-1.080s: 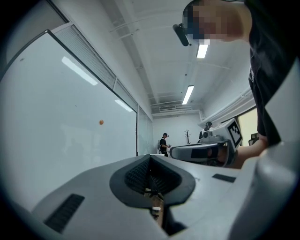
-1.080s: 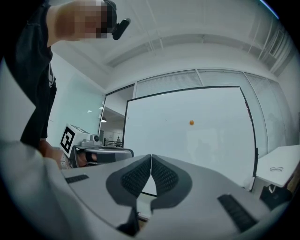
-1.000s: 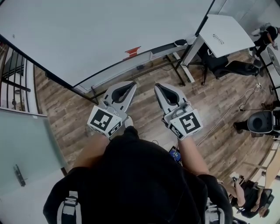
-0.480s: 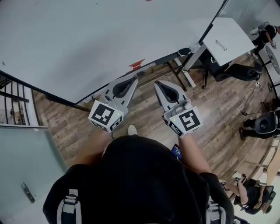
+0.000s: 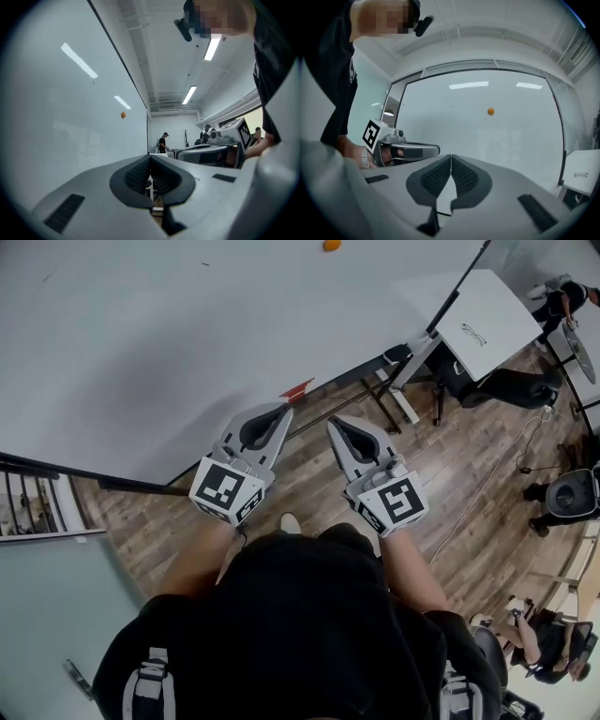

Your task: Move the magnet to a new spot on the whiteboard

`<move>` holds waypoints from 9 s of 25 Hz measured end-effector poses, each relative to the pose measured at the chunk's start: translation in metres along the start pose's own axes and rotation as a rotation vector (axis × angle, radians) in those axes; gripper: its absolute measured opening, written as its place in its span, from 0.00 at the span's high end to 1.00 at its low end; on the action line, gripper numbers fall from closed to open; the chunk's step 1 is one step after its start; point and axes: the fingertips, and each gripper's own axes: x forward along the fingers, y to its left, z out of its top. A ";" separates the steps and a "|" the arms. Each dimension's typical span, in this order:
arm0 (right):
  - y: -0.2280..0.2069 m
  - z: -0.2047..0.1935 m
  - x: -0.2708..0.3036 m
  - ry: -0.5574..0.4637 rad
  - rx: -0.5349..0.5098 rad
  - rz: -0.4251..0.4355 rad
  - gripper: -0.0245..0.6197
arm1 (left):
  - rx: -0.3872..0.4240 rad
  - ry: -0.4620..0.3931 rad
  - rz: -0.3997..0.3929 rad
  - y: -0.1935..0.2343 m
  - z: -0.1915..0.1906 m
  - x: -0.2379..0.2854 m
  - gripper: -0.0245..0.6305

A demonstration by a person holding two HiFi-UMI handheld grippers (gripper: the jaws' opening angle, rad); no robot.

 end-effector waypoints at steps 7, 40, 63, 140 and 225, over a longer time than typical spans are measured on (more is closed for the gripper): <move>-0.027 -0.002 0.021 -0.017 -0.012 0.012 0.96 | -0.010 -0.007 0.044 0.023 -0.006 0.022 0.96; -0.191 0.153 0.149 -0.492 -0.250 0.017 0.79 | 0.048 -0.036 0.367 0.093 0.026 0.116 0.96; -0.186 0.163 0.166 -0.499 -0.362 -0.065 0.78 | 0.030 -0.041 0.409 0.112 0.025 0.099 0.96; -0.006 -0.039 0.081 -0.009 -0.022 0.092 0.78 | 0.046 0.013 0.160 0.073 -0.050 -0.041 0.96; -0.510 -0.023 0.102 -0.250 -0.219 -0.002 0.74 | 0.049 -0.004 0.364 0.060 -0.027 0.463 0.96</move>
